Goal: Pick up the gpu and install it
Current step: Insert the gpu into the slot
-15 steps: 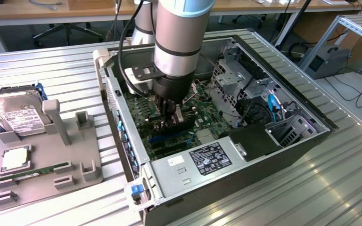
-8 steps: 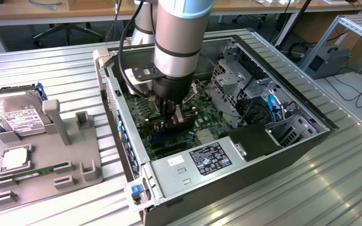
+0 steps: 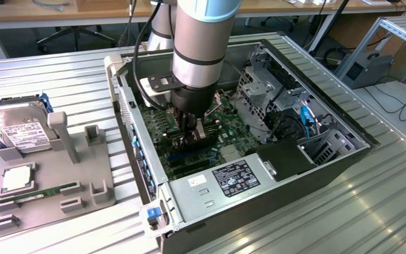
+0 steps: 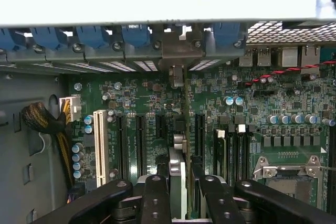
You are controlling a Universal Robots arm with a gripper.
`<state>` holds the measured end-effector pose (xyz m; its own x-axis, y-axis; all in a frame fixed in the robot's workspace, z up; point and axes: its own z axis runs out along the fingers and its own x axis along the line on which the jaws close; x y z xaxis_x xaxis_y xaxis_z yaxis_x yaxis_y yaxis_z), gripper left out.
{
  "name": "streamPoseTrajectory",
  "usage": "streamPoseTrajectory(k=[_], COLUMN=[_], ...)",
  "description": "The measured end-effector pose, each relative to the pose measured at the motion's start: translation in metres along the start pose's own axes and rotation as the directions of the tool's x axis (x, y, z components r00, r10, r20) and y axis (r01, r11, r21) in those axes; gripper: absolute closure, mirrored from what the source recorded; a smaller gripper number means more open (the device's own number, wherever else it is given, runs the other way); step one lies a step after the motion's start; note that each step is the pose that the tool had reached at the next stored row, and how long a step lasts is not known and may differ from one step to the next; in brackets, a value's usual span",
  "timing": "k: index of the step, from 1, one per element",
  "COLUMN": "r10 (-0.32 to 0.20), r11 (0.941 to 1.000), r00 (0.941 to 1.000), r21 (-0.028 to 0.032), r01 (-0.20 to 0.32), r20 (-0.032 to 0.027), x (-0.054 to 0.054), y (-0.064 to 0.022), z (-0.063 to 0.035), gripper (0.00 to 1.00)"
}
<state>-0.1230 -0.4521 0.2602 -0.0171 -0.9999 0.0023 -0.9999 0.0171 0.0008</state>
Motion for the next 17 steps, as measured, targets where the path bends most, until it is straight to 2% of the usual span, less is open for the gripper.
streamPoseTrajectory(k=[17], r10=[0.0], r11=[1.0], r00=[1.0], r21=[0.0], r01=[0.0], r20=[0.0001], x=[-0.0005], y=[-0.0004], z=[-0.0023], gripper=[0.73])
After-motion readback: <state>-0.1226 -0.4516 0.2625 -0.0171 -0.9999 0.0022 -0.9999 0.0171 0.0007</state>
